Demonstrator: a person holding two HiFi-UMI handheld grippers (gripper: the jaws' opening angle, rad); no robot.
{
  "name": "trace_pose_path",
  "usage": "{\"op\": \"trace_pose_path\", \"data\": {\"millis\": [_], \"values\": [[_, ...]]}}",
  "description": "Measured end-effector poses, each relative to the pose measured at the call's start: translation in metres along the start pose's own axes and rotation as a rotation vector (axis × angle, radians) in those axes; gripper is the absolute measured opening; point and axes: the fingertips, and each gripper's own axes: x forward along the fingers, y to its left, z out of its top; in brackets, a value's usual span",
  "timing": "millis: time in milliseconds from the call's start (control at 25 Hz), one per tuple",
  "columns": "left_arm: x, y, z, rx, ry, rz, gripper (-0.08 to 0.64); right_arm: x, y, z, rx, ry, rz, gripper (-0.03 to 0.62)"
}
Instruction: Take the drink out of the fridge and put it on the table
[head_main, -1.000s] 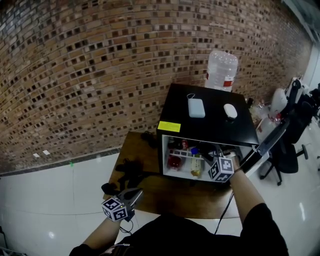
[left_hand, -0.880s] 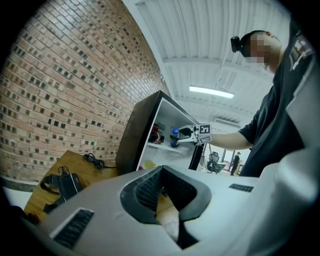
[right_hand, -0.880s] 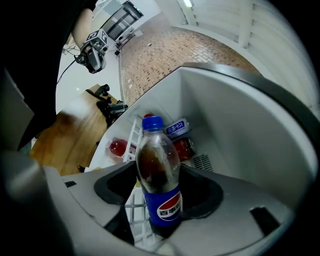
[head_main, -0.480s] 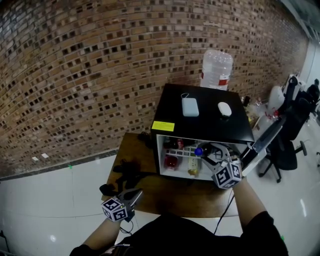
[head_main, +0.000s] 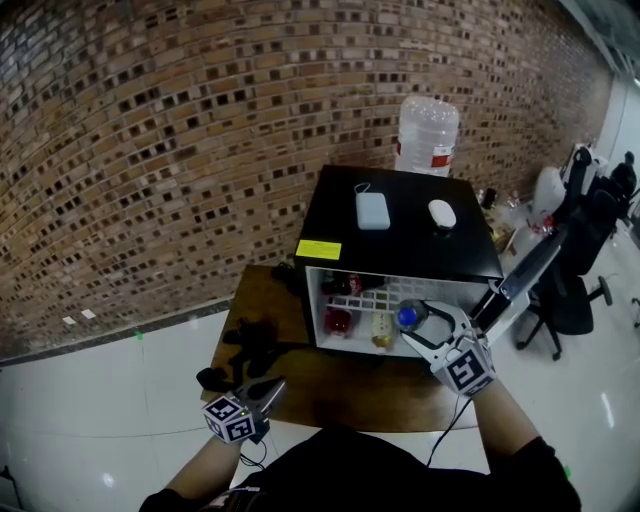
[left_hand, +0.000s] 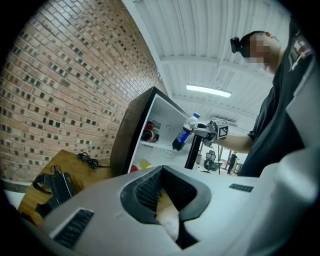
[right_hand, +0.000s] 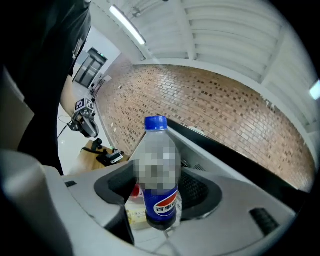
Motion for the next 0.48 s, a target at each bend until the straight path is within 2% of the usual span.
{"op": "trace_pose_path", "data": {"millis": [200,480], "values": [[0.004,-0.005,-0.003,-0.002,0.010,-0.010,-0.014,-0.018,0.035,-0.009,0.153,-0.031,0.050,0.282],[0.012,-0.014,-0.010,-0.006,0.033,-0.032,-0.014,-0.015,0.095,-0.081,0.393,0.043,0.117,0.282]]}}
